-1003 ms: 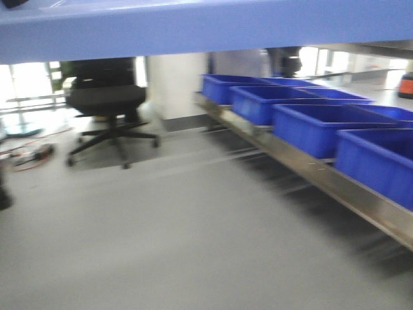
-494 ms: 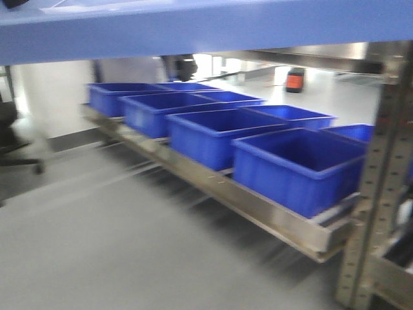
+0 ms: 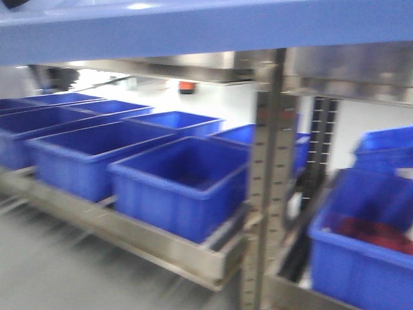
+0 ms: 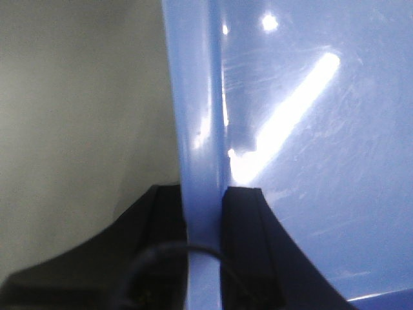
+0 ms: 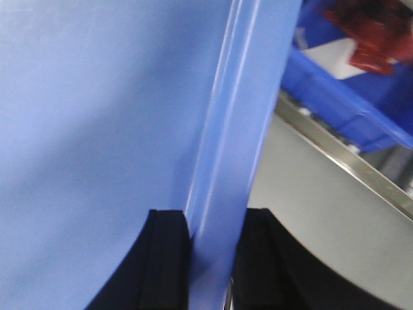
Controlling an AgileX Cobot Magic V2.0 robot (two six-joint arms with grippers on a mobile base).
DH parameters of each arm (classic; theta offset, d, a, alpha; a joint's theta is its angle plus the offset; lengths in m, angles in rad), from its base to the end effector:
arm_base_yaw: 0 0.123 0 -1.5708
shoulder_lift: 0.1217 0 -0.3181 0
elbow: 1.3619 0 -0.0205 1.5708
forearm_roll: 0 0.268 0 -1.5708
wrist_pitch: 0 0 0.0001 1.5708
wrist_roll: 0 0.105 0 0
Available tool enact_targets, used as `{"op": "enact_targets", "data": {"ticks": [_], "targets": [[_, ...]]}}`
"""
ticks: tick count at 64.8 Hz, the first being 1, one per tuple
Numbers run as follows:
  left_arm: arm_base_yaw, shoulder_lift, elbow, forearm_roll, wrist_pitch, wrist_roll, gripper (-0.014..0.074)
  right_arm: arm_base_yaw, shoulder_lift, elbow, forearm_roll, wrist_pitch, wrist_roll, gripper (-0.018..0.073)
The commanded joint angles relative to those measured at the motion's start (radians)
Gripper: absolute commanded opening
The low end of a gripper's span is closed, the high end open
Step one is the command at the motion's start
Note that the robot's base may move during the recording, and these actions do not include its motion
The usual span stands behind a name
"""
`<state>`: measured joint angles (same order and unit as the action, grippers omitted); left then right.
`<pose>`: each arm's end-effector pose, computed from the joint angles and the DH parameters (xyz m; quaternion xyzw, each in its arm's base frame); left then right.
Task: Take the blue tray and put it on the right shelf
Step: 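Drive up to the metal shelf rack holding the tray aloft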
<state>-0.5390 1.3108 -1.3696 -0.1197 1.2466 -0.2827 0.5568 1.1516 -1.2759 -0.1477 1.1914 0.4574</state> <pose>0.2219 -0.1466 0.4044 0.1188 0.9635 -0.1475 0.1894 0.1966 0.1055 0.4172 -0.0536 0.9526 0.0767 0.2895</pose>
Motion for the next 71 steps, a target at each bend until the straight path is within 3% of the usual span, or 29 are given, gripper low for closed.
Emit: {"op": "enact_targets", "data": {"ticks": [1, 71], "targets": [[-0.012, -0.029, -0.029, -0.048, 0.093, 0.03, -0.0048, 0.003, -0.023, -0.031, -0.005, -0.084, -0.03, 0.0057], [-0.012, -0.029, -0.029, -0.048, 0.093, 0.03, -0.0048, 0.003, -0.023, -0.031, -0.004, -0.084, -0.03, 0.0057]]}}
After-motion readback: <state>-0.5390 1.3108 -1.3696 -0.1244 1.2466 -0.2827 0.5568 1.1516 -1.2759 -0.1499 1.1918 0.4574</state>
